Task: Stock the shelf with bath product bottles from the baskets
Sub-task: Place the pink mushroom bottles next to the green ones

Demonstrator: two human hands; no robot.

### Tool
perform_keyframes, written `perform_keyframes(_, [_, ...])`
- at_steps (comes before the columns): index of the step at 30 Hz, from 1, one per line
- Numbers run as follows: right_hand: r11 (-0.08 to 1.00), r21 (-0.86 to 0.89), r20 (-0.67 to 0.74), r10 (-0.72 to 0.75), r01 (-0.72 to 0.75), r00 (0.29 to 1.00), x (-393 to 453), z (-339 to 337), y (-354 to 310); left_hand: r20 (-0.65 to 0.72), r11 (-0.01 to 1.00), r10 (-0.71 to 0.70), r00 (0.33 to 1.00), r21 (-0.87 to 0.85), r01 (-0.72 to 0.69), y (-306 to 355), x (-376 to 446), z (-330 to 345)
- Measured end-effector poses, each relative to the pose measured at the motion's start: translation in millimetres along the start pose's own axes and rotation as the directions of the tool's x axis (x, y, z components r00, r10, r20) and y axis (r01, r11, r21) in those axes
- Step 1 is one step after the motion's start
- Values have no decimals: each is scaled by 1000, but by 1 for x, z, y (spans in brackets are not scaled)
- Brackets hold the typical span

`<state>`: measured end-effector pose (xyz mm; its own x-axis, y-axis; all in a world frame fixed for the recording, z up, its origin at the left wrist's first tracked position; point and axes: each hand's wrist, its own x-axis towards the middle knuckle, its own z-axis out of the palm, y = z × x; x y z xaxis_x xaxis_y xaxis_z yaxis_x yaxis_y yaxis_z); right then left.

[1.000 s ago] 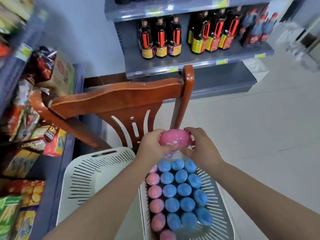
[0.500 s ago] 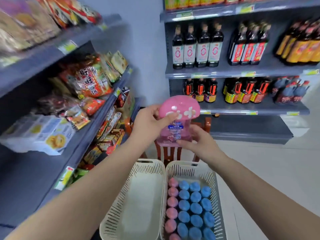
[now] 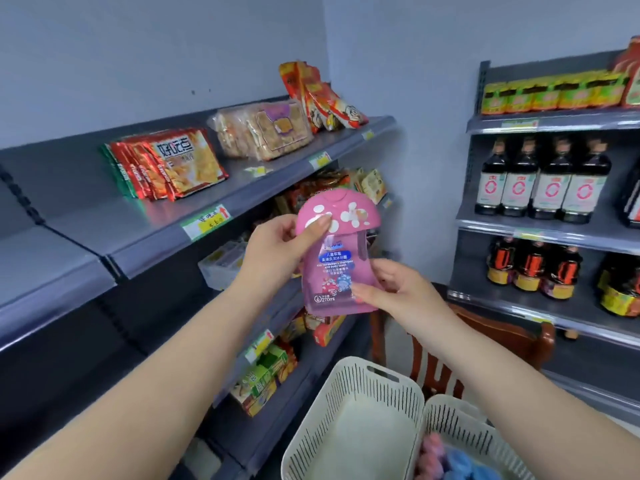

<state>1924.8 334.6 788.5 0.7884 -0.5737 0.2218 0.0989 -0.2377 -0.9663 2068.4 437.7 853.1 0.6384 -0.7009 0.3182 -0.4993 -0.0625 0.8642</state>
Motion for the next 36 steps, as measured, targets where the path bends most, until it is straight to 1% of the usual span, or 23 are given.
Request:
perform_keyframes(4, [998,32,62,-51,49,997,19,45,-20,-68,997,-66,995,-48,63,2,-12,-54])
perform_keyframes(10, [994,51,219,-104,95,970,38,119,-56,-185,995,-92,978,-58,83,5,-37,-141])
perform_keyframes(15, [988,87,341,-153,131,928,46,191,-87,-307,994,-102,946,-65,86,5,-67,-214])
perform_keyframes(20, [978,148,422,-196,145,885,48,268,-110,-406,996,-77,911,7,87,2,-100,-287])
perform_keyframes(28, [970,93,569,-236,224,787,38,392,-141,-581,989,-90,809,46,142,-14,-162,-390])
perform_keyframes(36, [956,76,653,-263,284,710,21,490,-165,-707,978,-83,702,76,192,-35,-210,-465])
